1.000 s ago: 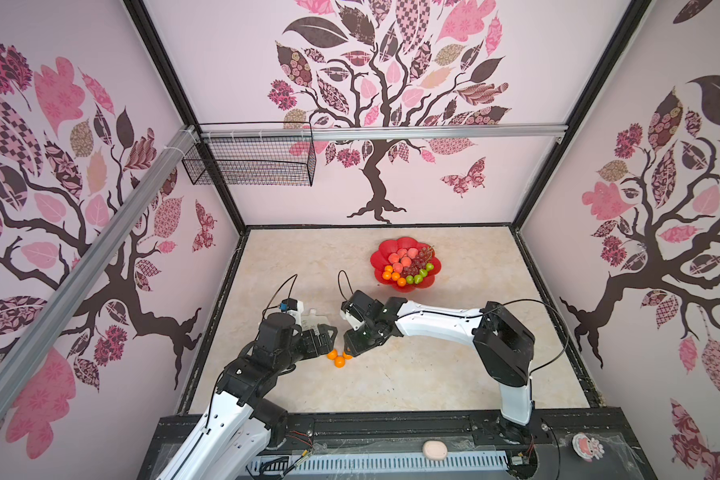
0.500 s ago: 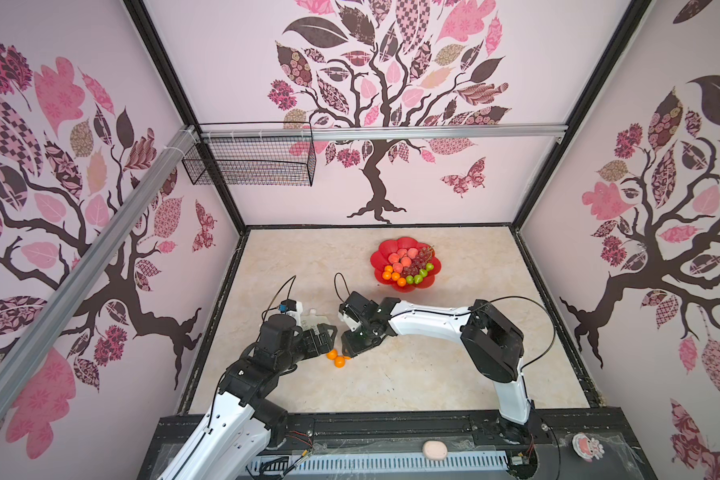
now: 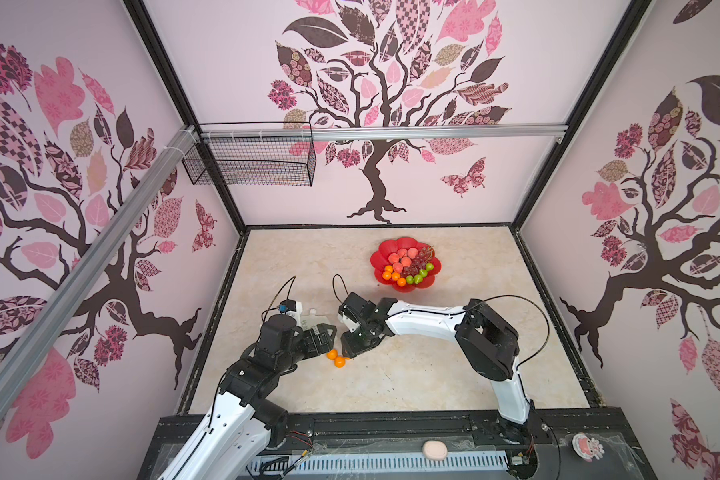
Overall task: Place and organize the fake fruits in the fruit bowl
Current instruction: 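Lower the right gripper and close it on an orange ball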
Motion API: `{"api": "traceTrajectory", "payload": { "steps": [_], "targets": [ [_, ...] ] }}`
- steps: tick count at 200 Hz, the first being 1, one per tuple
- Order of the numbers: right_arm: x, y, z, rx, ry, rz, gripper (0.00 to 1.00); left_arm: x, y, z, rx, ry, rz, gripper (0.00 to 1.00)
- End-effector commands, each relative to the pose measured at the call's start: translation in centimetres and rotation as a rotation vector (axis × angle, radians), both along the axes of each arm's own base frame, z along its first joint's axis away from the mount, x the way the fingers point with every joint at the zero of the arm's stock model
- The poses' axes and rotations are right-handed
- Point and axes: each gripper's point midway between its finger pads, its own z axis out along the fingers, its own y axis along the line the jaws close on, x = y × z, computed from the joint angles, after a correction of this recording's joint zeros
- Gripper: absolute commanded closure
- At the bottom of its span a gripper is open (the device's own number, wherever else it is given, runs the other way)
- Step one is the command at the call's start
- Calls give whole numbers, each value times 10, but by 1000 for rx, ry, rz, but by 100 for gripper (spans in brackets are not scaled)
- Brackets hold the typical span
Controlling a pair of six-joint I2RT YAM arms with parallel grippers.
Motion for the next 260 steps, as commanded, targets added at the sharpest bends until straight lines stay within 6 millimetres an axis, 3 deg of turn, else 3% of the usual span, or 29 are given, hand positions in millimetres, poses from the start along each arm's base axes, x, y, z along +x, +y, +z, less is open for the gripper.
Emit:
{"api": "traceTrajectory", "payload": {
  "steps": [1, 150, 260],
  "targets": [
    [-3, 2, -12, -32, 35, 0, 51, 1, 0, -7, 8, -1, 0, 2],
    [-2, -3, -22, -78, 22, 13, 59, 5, 1, -6, 22, -1, 6, 2],
    [6, -1, 0, -40, -28, 6, 63, 9, -6, -3, 21, -22, -32, 2]
  ]
}}
